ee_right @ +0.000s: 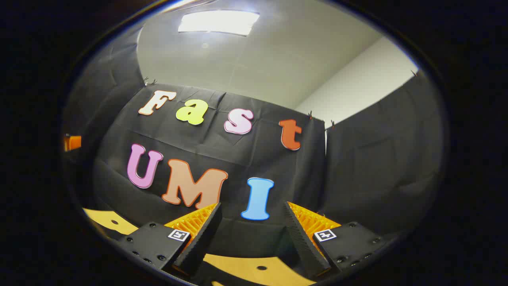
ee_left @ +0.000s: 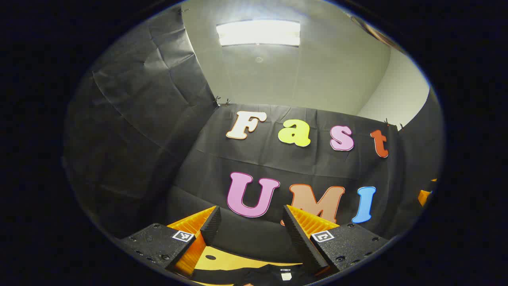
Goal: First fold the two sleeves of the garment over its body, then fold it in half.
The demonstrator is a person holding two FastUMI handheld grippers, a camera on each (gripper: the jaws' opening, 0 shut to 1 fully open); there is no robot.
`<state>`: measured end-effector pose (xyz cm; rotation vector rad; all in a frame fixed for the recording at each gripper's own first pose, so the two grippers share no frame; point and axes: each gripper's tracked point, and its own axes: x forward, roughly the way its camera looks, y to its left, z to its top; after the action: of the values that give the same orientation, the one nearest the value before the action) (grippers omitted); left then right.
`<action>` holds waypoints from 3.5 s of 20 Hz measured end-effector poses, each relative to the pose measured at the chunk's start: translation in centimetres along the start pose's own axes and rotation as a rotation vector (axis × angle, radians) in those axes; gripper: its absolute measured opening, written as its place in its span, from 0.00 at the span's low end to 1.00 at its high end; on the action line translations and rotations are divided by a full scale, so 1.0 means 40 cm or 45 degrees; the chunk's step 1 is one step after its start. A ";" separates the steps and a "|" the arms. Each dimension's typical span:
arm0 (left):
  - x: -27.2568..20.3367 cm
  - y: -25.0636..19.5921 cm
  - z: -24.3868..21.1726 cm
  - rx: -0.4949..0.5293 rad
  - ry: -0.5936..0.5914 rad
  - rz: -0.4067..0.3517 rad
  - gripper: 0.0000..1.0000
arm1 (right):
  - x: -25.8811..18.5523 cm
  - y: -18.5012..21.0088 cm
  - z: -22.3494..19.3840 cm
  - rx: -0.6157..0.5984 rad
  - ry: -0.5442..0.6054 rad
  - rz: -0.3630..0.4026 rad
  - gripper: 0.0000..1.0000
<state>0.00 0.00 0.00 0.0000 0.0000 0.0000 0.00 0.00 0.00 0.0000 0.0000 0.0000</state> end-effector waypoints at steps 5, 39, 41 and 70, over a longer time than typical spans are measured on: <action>-0.007 0.018 -0.039 0.004 0.080 0.008 0.89 | -0.015 -0.032 -0.074 0.147 0.142 0.004 0.98; -0.048 0.058 -0.183 0.033 0.374 0.045 0.93 | -0.064 -0.179 -0.320 0.523 0.519 -0.059 0.97; -0.048 0.067 -0.188 0.038 0.377 0.066 0.93 | -0.062 -0.227 -0.392 0.507 0.588 -0.110 0.97; -0.048 0.100 -0.266 0.101 0.491 0.202 0.92 | -0.188 -0.451 -1.277 0.258 1.461 -0.379 0.95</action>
<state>-1.94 4.01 -10.62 0.0797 0.3860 0.1584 -7.51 -18.04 -51.09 0.2029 1.1473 -0.2975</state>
